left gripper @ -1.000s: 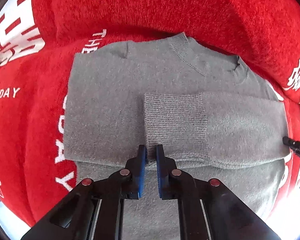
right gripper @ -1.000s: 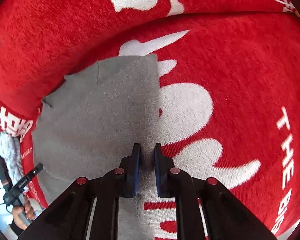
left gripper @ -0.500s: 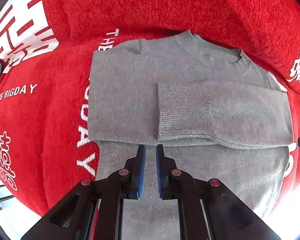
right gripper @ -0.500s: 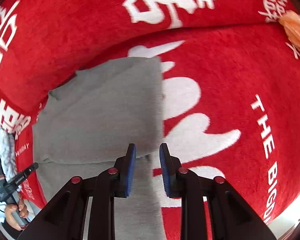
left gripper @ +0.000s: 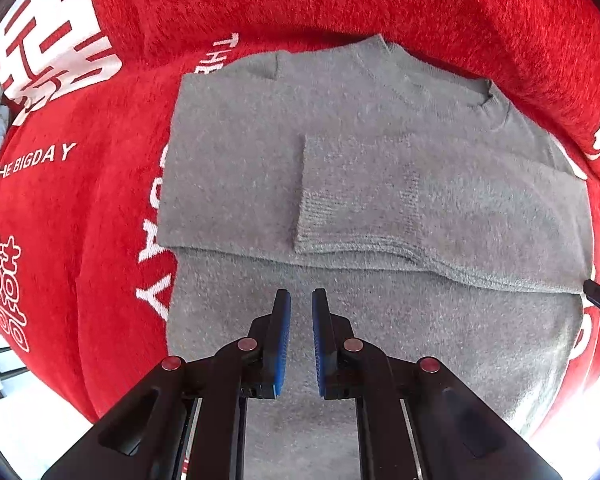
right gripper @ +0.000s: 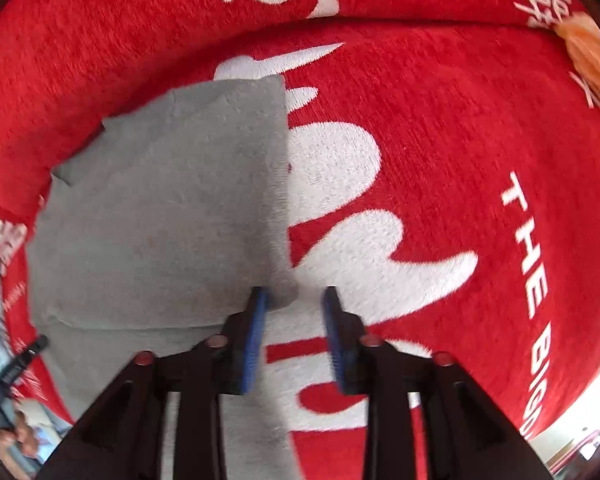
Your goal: Fold small clothes
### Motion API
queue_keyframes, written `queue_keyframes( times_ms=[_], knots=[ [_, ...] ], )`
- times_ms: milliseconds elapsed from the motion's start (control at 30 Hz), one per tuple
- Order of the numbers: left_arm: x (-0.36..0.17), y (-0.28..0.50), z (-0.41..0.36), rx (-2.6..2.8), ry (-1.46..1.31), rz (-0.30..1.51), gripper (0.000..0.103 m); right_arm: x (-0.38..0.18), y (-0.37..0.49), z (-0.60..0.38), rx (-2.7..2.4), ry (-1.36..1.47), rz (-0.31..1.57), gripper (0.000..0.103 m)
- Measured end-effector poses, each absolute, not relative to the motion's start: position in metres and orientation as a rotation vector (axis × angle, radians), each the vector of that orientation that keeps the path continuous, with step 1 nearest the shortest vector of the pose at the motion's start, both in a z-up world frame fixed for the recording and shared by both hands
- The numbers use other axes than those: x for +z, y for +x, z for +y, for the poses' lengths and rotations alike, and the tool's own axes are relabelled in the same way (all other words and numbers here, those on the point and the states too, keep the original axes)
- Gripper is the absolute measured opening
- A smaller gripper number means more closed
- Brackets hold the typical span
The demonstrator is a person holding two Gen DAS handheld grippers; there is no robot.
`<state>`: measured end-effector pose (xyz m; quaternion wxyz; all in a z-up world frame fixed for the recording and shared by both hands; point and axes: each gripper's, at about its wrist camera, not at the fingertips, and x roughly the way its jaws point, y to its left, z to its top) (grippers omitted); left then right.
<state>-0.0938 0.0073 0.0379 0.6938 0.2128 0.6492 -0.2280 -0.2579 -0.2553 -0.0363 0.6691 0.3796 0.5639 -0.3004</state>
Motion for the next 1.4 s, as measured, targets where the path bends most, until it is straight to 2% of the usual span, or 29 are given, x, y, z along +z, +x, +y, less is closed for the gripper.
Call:
queue_keyframes(
  times_ms=[233,267,300,333,367,400,533,600,1033,1400],
  knots=[
    [0.047,-0.112,0.0,-0.528,0.495,1.442,0.012,-0.012,-0.276,-0.244,-0.621,0.92,1.232,0.044],
    [0.049,-0.114,0.0,-0.529,0.495,1.441,0.012,-0.009,-0.277,-0.24,-0.601,0.922,1.235,0.047],
    [0.052,-0.117,0.0,-0.527,0.495,1.439,0.02,-0.005,-0.279,-0.235,-0.581,0.922,1.24,0.054],
    [0.053,-0.118,0.0,-0.525,0.494,1.439,0.039,-0.003,-0.279,-0.23,-0.564,0.922,1.243,0.057],
    [0.055,-0.119,0.001,-0.513,0.497,1.434,0.094,-0.001,-0.279,-0.226,-0.544,0.925,1.245,0.059],
    [0.061,-0.123,0.003,-0.483,0.501,1.398,0.101,0.0,-0.279,-0.222,-0.525,0.932,1.249,0.059],
    [0.069,-0.133,0.003,-0.488,0.512,1.383,0.102,-0.004,-0.278,-0.204,-0.468,0.96,1.269,0.06],
    [0.069,-0.137,0.005,-0.478,0.499,1.409,0.102,-0.007,-0.277,-0.196,-0.446,0.97,1.278,0.07],
    [0.066,-0.151,0.028,-0.405,0.47,1.446,0.102,-0.019,-0.273,-0.162,-0.294,0.967,1.347,0.071],
    [0.06,-0.161,0.054,-0.451,0.479,1.455,0.102,-0.02,-0.262,-0.12,-0.205,0.954,1.319,0.074]
  ],
)
